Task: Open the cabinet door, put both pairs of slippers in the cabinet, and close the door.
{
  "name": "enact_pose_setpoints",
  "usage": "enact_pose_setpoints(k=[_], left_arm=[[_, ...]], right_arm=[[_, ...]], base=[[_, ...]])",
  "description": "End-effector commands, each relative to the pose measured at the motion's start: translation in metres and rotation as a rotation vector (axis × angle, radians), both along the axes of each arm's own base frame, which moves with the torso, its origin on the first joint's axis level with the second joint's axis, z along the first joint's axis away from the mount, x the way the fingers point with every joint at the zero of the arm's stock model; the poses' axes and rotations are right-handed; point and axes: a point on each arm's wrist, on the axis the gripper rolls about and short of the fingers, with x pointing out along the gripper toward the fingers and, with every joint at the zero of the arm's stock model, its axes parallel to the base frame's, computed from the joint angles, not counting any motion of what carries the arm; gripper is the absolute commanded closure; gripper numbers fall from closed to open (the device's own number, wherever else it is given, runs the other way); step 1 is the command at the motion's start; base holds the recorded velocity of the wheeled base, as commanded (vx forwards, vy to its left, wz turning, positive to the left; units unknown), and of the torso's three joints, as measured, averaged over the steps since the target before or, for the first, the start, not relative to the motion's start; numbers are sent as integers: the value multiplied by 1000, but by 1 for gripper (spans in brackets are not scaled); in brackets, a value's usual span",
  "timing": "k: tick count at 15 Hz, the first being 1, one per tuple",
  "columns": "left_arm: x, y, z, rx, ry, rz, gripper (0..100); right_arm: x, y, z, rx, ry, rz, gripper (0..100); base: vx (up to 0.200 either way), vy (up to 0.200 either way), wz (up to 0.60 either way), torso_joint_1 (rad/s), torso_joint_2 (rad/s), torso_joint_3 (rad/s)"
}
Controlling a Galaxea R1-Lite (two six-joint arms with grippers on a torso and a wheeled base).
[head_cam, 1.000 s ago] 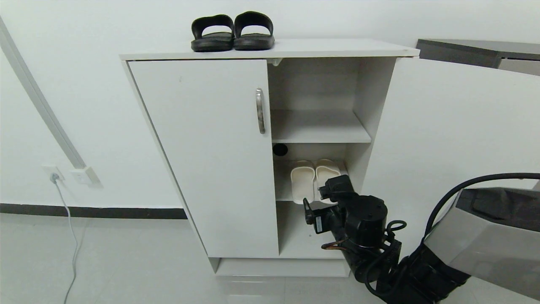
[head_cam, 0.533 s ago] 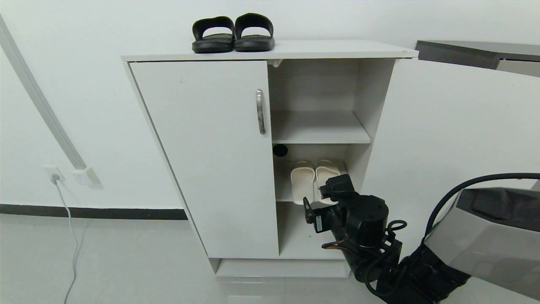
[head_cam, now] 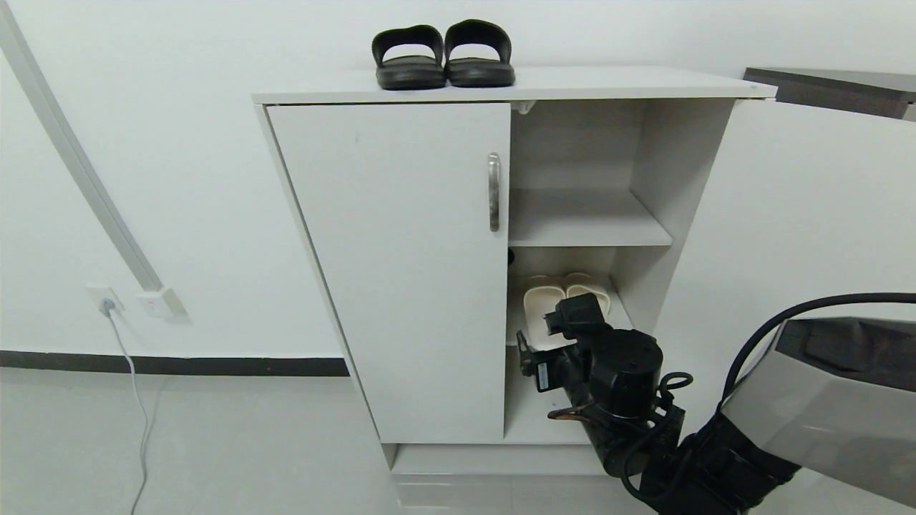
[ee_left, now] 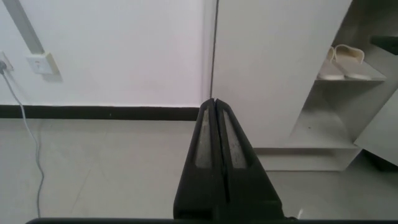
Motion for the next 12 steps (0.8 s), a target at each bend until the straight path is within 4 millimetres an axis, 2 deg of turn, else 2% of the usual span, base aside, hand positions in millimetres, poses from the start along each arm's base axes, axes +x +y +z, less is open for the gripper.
enact_pose_setpoints(k=[1,8,12], left_arm=[[0,0,0,0,2,0,100],[0,0,0,0,2,0,100],[0,0,0,0,2,0,100]], right_arm=[[0,0,-1,-4,3,1,0],[1,-5,-6,-15,16,18,0],[0,-12,-9,-40,0,39,0]], base=[[0,200,0,2,2,-17],[0,200,0,2,4,4],[0,0,0,0,0,0]])
